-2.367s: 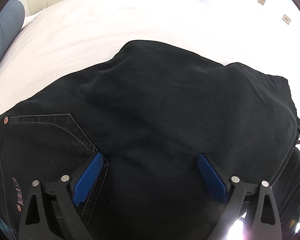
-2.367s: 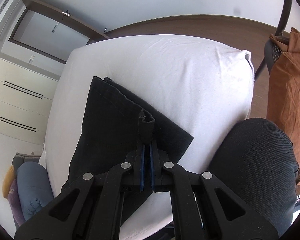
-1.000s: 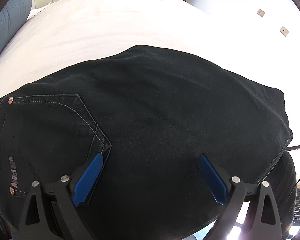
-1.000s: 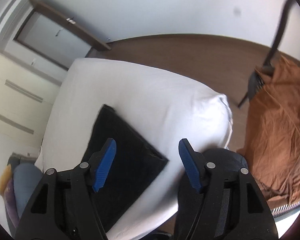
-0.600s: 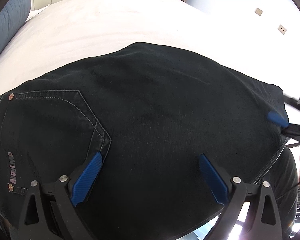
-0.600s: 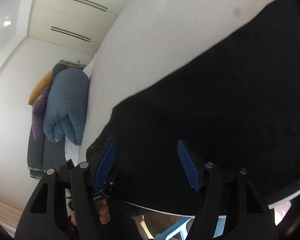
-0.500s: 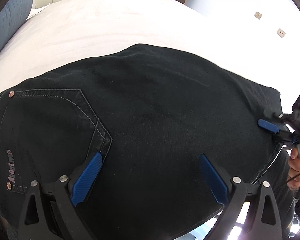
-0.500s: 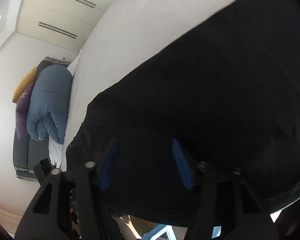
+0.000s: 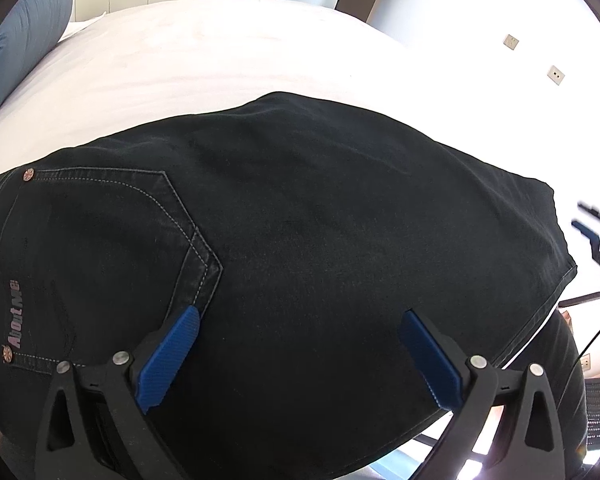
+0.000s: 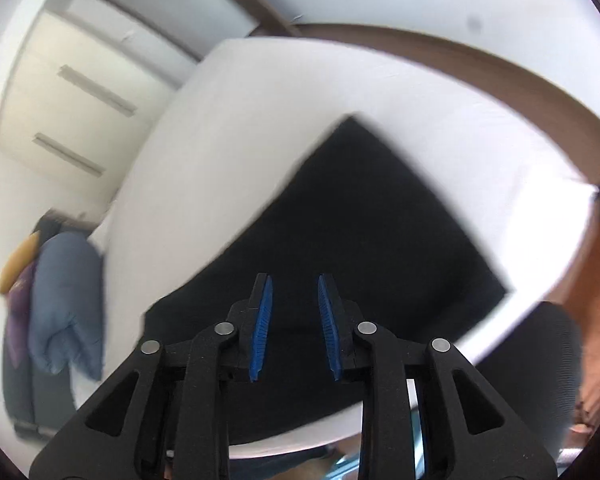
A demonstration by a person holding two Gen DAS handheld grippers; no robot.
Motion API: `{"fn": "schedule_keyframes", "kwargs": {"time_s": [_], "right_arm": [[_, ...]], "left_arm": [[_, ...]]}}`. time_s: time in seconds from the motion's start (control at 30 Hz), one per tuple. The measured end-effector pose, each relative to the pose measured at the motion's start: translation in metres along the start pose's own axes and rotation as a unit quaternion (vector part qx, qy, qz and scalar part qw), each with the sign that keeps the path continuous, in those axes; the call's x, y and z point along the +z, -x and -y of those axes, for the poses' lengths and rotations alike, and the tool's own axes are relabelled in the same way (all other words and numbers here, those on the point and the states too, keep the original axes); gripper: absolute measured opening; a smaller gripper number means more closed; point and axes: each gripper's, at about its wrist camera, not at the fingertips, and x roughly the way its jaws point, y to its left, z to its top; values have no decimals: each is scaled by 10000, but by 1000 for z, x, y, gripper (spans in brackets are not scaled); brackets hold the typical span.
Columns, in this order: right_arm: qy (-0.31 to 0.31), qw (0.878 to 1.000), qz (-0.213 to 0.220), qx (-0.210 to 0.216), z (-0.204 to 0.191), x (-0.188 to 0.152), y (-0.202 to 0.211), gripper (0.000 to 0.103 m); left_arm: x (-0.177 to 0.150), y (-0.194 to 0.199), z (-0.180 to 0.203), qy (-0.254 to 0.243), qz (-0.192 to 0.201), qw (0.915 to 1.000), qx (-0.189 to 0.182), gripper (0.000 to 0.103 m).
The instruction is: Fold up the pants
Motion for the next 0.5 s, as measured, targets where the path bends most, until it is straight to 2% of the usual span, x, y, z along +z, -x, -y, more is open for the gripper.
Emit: {"fn": "schedule_keyframes", "kwargs": {"time_s": [0.03,0.07,0.1,0.2,0.3,0.33,0.4,0.43,0.47,0.5], "right_arm": [[242,9982,-292,455,-30,-1,-22,57],[425,9943,-499,835,-57,-4,-43,79],[573,9881,-683,1251,-86,-9,-69,83],[789,9659,-1504,1952,-151,-24,-152,83],[588,9520,-2164,2082,-188,-45,-227,83],[632,9496,-2339,1987,-195,-52,-250,83],[623,9570,-2420,1473,-185,-63,-283,78],[542,9570,-2398,1539,-182,-85,-294,73],[398,9576,-2308,1675,-174,-80,-293,61],[206,9579,-2249,1771,-163,-77,-291,58]], "left_arm": [[1,1,-1,11,0,10000,17,102],[0,2,-2,36,0,10000,17,102],[-1,4,-4,90,-2,10000,-3,102],[-5,11,-13,293,-46,9994,-170,102],[-11,14,-19,282,-82,9992,-264,102],[-12,15,-20,245,-92,9993,-267,102],[-14,17,-23,200,-117,9994,-251,102],[-14,17,-24,206,-123,9994,-248,102],[-15,16,-24,222,-124,9994,-244,102],[-15,16,-24,237,-122,9994,-236,102]]}}
